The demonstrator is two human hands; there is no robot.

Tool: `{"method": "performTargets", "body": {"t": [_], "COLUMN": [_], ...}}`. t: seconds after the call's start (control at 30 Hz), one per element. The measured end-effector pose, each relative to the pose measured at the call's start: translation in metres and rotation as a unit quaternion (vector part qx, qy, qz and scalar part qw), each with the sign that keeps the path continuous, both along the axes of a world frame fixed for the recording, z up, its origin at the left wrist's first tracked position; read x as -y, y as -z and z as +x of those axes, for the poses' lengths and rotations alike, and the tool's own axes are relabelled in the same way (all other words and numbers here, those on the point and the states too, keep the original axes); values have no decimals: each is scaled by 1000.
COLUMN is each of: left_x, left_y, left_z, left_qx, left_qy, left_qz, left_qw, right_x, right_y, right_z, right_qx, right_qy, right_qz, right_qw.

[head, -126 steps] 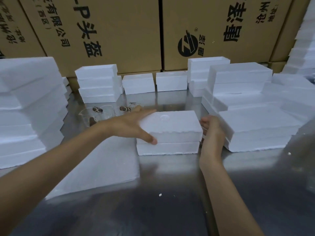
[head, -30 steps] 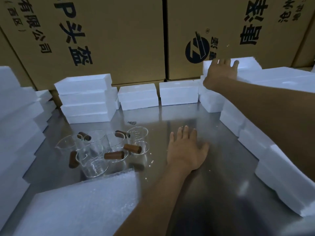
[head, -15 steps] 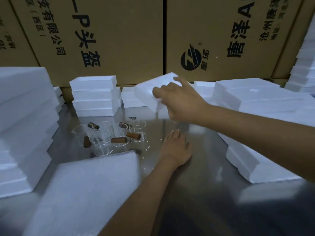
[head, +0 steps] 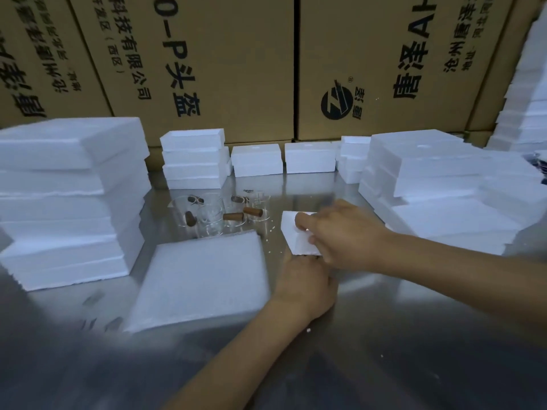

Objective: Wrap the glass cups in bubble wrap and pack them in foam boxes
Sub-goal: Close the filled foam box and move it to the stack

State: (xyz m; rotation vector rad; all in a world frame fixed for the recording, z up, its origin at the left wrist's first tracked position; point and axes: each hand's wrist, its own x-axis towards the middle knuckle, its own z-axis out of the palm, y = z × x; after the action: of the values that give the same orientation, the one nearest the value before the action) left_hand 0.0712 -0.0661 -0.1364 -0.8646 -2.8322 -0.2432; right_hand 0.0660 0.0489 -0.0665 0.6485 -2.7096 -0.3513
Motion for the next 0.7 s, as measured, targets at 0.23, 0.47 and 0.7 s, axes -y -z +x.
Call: {"method": "performTargets", "body": {"t": [0.23,0.47,0.7], "left_x": [73,135,134], "left_y": [-63,-28,-5], "left_z": [-19,-68,-74], "left_qx": [303,196,228], "left_qy": [39,-163,-146], "left_qz": [169,256,223], "left_qw": [937,932,937], "right_x": [5,41,92], "right_y": [9,-4,21], "right_z": [7,-44,-121], "right_qx": [115,44,194], "right_qy": [26,45,138], "right_qz": [-19,-105,-242], "right_qw": [993,992,941]}}
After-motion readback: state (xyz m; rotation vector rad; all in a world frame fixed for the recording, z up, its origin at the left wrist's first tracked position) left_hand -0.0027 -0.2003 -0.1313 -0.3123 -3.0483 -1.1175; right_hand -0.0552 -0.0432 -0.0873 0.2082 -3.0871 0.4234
